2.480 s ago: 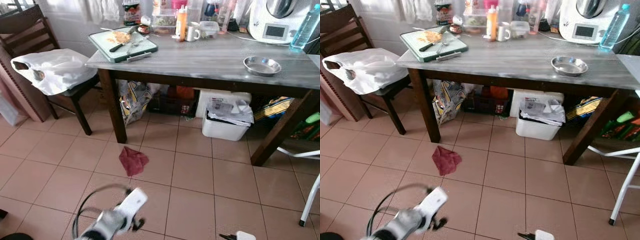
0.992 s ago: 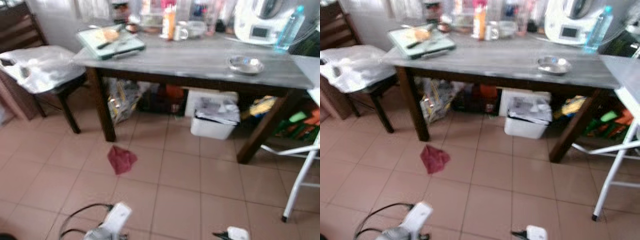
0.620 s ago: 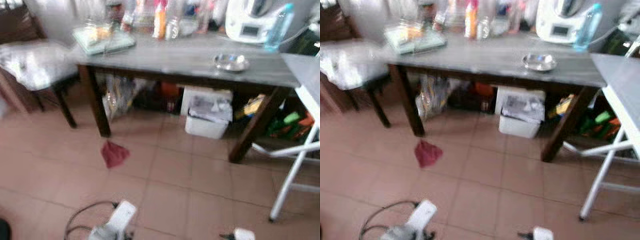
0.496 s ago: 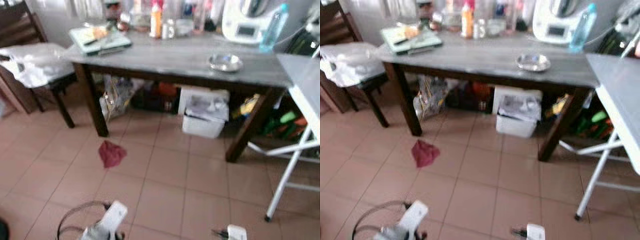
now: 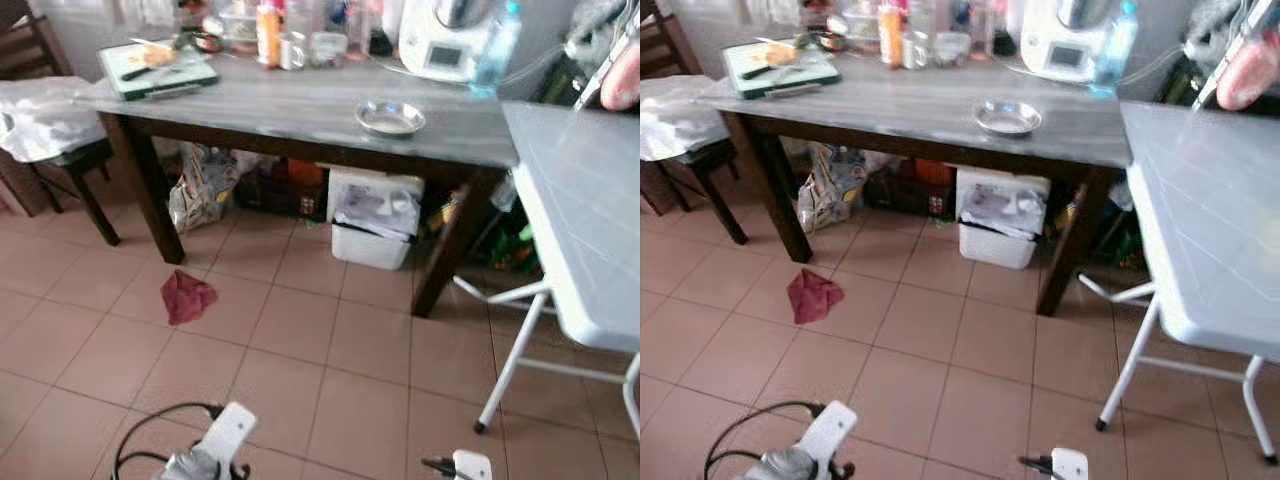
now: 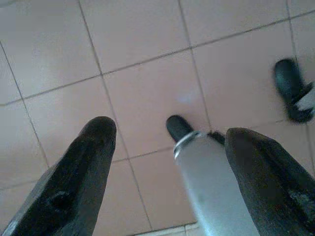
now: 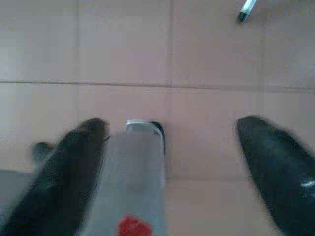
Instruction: Setting the table
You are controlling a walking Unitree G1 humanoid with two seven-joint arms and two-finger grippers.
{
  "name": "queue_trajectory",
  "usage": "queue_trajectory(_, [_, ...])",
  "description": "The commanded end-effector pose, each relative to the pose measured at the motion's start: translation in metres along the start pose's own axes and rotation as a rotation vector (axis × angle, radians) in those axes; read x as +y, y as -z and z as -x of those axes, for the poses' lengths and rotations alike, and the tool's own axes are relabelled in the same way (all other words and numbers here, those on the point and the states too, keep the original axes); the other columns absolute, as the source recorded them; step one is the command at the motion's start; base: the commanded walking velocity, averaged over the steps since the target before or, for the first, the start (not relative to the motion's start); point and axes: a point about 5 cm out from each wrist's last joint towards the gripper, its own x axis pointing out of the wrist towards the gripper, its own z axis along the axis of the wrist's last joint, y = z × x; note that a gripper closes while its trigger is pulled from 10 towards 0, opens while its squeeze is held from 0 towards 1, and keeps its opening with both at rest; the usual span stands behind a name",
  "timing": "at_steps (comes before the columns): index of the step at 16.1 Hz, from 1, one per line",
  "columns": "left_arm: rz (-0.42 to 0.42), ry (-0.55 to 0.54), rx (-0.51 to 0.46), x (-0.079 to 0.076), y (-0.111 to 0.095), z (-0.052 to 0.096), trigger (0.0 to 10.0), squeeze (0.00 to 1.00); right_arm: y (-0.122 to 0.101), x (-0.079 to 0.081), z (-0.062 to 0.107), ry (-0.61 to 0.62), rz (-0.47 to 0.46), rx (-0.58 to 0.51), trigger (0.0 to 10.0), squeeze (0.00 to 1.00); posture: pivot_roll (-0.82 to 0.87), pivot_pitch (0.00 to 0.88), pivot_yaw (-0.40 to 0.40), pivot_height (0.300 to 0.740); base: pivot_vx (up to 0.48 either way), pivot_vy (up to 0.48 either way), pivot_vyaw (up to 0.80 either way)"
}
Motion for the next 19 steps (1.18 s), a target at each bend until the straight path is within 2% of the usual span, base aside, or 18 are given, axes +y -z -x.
queue_trajectory(1, [-0.008, 0.026, -0.015, -0.0108, -0.0062, -0.0021, 10.0, 0.00, 0.0065, -0.0097, 0.0019, 0.022, -0.003, 0.024, 10.0, 0.00, 0.03, 0.027, -0.005, 0.740, 0.000, -0.480, 0.00])
queue_trajectory(19, [-0.018, 0.029, -0.027, -0.0097, -0.0138, -0.0021, 10.0, 0.00, 0.0061, -0.0093, 0.0017, 0.020, 0.017, 0.026, 10.0, 0.00, 0.03, 0.023, -0.006, 0.740, 0.000, -0.480, 0.00])
